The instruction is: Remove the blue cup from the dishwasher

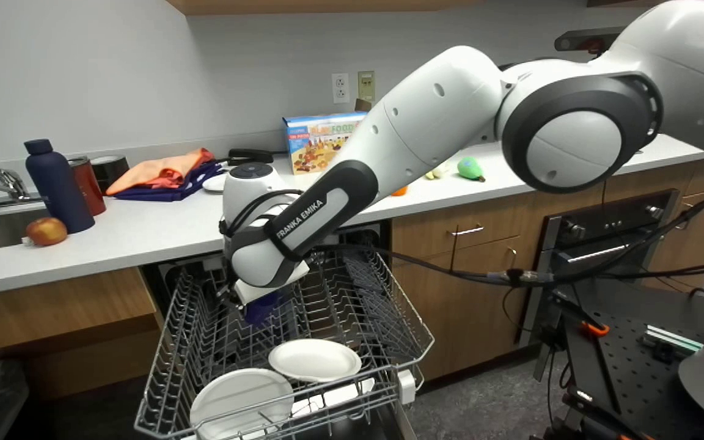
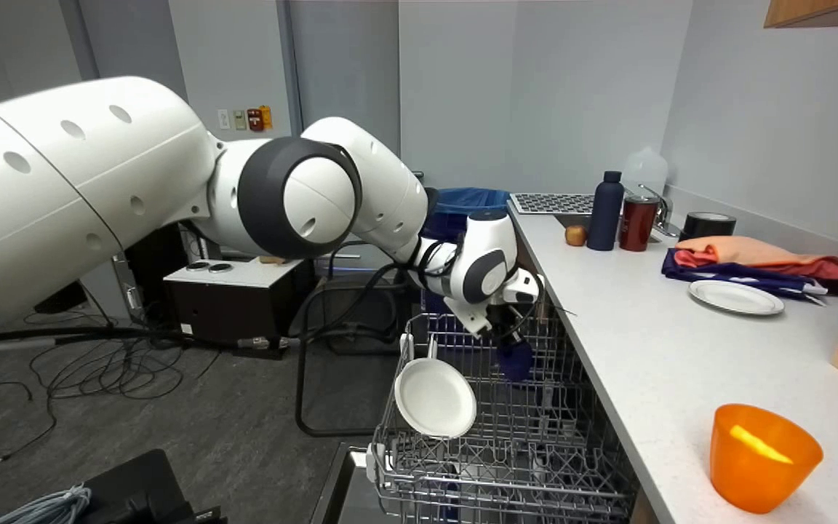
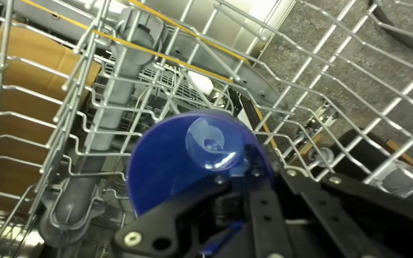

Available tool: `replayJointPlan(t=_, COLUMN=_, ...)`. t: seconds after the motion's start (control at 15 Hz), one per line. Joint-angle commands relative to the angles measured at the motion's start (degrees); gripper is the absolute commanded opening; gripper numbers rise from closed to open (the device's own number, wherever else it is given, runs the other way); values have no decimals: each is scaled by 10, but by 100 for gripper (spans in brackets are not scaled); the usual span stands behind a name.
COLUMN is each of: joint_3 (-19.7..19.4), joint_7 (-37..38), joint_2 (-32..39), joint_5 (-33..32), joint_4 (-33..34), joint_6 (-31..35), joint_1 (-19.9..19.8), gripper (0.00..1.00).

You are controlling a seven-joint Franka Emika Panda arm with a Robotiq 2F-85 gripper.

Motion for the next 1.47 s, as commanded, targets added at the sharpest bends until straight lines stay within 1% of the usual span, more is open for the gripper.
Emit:
replayJointPlan(t=0.0, joint_3=30, joint_7=-80, joint_2=-79, joint_5=-11, joint_4=-59, joint_6=-34, joint_1=-6, gripper=1)
replayJointPlan(t=0.2, joint_3=47, joint_7=-148, joint_2=-123, joint_5=-19, joint_4=-72, joint_6=-66, joint_1=-15, gripper=1)
replayJointPlan(t=0.4, joint_3=68, joint_7=-213, joint_2=-167, joint_5=-14, joint_4=-71, joint_6=-116, joint_1=-34, gripper=1)
replayJointPlan(t=0.53, joint_3=73, joint_7=-230, joint_2=-192, joint_5=-9, joint_4=-64, joint_6=-139, joint_1=-43, gripper=1)
replayJointPlan(t=0.67, joint_3=76, joint_7=-226, joint_2=-213, joint_5=1, joint_4=-54, joint_6=-155, joint_1=-54, gripper=1)
replayJointPlan(t=0.87, joint_3=70, joint_7=-200, joint_2=-238, joint_5=10, joint_4=-37, joint_6=-175, joint_1=-67, gripper=1)
replayJointPlan(t=1.07, joint_3=44, joint_7=-128, joint_2=-249, joint_5=11, joint_4=-18, joint_6=-186, joint_1=-80, gripper=1)
replayJointPlan(t=1.4, joint_3=6, joint_7=-12, joint_2=-234, joint_5=11, joint_4=15, joint_6=-194, joint_1=-105, gripper=1)
